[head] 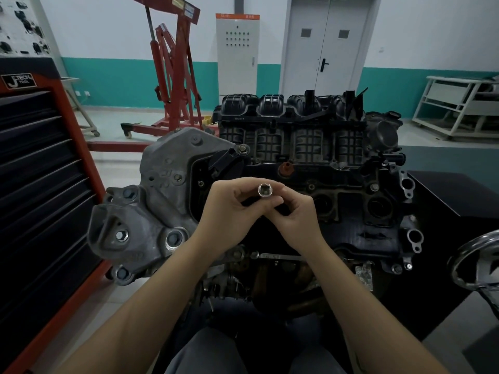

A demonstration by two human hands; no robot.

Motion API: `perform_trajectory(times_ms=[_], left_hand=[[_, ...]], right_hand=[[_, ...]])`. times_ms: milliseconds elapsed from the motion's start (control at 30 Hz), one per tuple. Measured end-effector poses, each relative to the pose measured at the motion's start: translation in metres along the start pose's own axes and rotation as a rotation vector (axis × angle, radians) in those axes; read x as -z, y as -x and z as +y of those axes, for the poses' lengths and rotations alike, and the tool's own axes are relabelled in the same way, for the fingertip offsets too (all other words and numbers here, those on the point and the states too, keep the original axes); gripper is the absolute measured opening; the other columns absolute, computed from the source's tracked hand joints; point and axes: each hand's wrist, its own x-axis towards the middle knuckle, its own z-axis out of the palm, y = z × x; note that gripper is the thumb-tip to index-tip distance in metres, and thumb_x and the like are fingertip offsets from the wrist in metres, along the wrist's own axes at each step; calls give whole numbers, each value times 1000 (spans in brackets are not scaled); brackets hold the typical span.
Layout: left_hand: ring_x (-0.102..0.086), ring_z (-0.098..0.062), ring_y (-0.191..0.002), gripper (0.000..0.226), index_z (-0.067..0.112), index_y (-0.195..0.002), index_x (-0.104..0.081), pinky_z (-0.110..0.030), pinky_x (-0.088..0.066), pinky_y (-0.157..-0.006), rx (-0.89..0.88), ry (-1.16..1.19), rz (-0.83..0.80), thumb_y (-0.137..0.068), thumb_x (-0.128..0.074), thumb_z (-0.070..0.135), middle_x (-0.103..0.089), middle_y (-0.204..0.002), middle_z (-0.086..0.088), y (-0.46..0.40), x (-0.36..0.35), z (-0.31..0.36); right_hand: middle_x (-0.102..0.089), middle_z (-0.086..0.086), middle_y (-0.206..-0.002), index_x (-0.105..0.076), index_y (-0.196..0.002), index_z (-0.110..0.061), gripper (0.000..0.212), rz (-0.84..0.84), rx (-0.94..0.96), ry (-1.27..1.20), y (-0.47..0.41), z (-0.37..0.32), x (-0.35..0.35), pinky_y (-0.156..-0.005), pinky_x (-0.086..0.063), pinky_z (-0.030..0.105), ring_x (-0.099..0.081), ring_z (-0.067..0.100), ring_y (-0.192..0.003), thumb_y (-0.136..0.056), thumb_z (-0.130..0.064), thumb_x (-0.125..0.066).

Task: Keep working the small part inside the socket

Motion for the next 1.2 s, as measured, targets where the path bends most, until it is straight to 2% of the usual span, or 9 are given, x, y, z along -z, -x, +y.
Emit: perform_trajectory(times_ms=[133, 267, 367, 533, 633, 733, 967, 1100, 1200], left_hand=[[-69, -12, -100, 36, 14, -112, -67, -21, -52, -88, 4, 68, -120, -82, -67, -7, -73, -102, 4, 0, 0, 2], [-71, -13, -94, 26, 11, -98, -73, -28, -56, -86, 6, 3, -15, -76, -76, -3, -75, -94, -1, 0, -1, 1], [-72, -14, -92, 24, 11, -96, -74, -30, -56, -86, 15, 6, 7, -78, -74, -5, -76, -93, -2, 0, -3, 1], [-70, -17, -99, 33, 12, -105, -70, -25, -53, -88, 39, 103, -88, -81, -67, -11, -74, -100, -3, 0, 0, 2], [-71, -14, -93, 25, 9, -96, -73, -25, -55, -85, 10, -2, -16, -76, -77, -4, -75, -94, -2, 0, -1, 1], [-72, -9, -85, 20, 13, -87, -75, -21, -55, -79, 13, -45, 69, -72, -81, 1, -76, -86, 3, 1, -2, 2], [-70, -21, -102, 28, 0, -107, -70, -30, -53, -91, 42, 100, -139, -82, -66, -12, -73, -103, -13, 0, 3, 2], [-71, -15, -91, 22, 5, -94, -74, -31, -57, -85, 34, -40, -17, -74, -79, 0, -75, -92, -3, 0, 0, 1], [-72, -11, -88, 18, 7, -91, -76, -33, -58, -83, 22, -87, 33, -74, -80, 1, -76, -89, 0, 1, -1, -1]], right_hand=[[-69, -23, -87, -66, -100, -27, 29, 5, -20, 16, -1, 0, 0, -78, -49, 15, -67, -1, -89, -82, -3, -67], [-73, 1, -88, -72, -94, -2, 15, 33, -54, -8, 0, 5, 1, -79, -53, 25, -70, 13, -87, -80, 3, -71], [-73, 1, -93, -70, -100, -3, 17, 28, -29, -7, 0, 3, 1, -81, -52, 22, -69, 11, -91, -83, -4, -70], [-69, -15, -92, -67, -101, -16, 22, 28, -46, 8, 0, 1, 0, -79, -49, 14, -67, -3, -89, -81, -6, -66], [-73, 1, -91, -72, -97, -1, 18, 46, -80, 0, 1, 4, 0, -80, -53, 25, -70, 11, -89, -80, 3, -72], [-74, 5, -91, -72, -96, 1, 16, 58, -58, -4, 1, 4, -1, -79, -53, 23, -70, 13, -88, -80, 0, -73], [-70, -11, -91, -68, -100, -14, 23, 29, -45, 21, 1, 3, -2, -78, -50, 17, -68, 1, -88, -80, -4, -70], [-73, 2, -88, -72, -94, -4, 18, 43, -90, -15, 1, 8, -2, -79, -55, 29, -70, 14, -86, -78, 4, -74], [-73, 4, -94, -71, -97, -2, 17, 31, -59, 0, 0, 7, -1, -82, -54, 28, -70, 14, -91, -80, 1, -72]])
